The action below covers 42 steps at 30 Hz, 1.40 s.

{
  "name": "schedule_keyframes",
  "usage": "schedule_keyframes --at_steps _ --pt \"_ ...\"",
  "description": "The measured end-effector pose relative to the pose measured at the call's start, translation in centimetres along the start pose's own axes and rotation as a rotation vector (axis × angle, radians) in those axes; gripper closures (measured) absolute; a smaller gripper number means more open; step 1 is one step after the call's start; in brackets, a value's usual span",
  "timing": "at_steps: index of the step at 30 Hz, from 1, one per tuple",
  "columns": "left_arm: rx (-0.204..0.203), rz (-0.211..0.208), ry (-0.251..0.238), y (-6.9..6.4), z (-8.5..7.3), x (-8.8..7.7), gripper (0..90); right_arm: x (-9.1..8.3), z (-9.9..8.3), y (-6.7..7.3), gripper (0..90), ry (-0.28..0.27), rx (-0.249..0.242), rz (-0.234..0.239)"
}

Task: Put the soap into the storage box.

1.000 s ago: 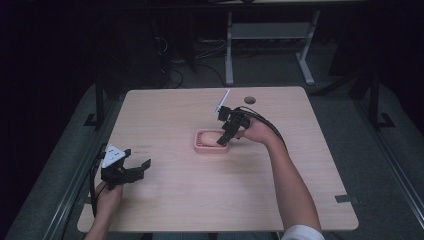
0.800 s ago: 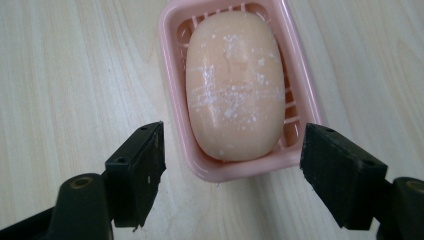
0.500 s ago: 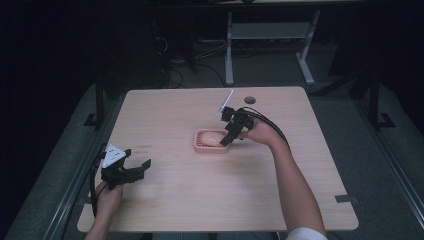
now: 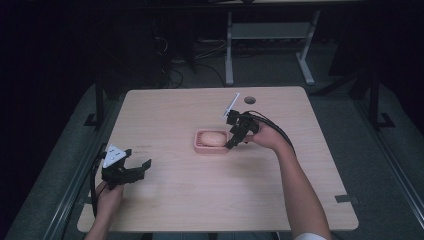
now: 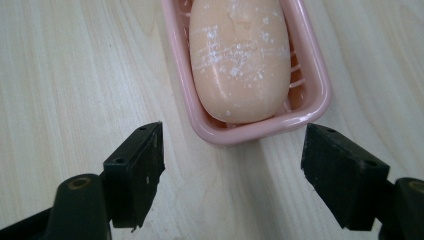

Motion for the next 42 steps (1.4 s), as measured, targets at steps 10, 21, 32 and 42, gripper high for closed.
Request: schedule_keyframes --at_steps 10,21,32,42 --pt "-0.004 -0.001 -0.003 -0.1 0.0 0.0 14.2 0.1 -1.0 0.4 24.8 -0.010 0.010 0.003" --pt "0.005 -0.002 -0.001 -0.1 0.0 0.1 14.2 -0.3 -1.9 0.8 24.8 -0.018 0.007 -0.007" --pt "0.003 -0.001 0.001 -0.2 0.0 0.1 14.2 -0.4 -3.4 1.1 23.9 -0.032 0.023 -0.010" --pt "0.004 -0.001 0.003 -0.2 0.0 0.1 14.2 -0.3 -4.6 1.4 23.9 -0.028 0.042 -0.007"
Point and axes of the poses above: each handheld gripper's, and its own axes: x roughly forward along the jaws, z roughly out of its top, y roughly to its left, the point moved 4 cm from there along x, roughly forward along the jaws, and after that the axes turned 15 degrees about z, right-handed, at the moved point
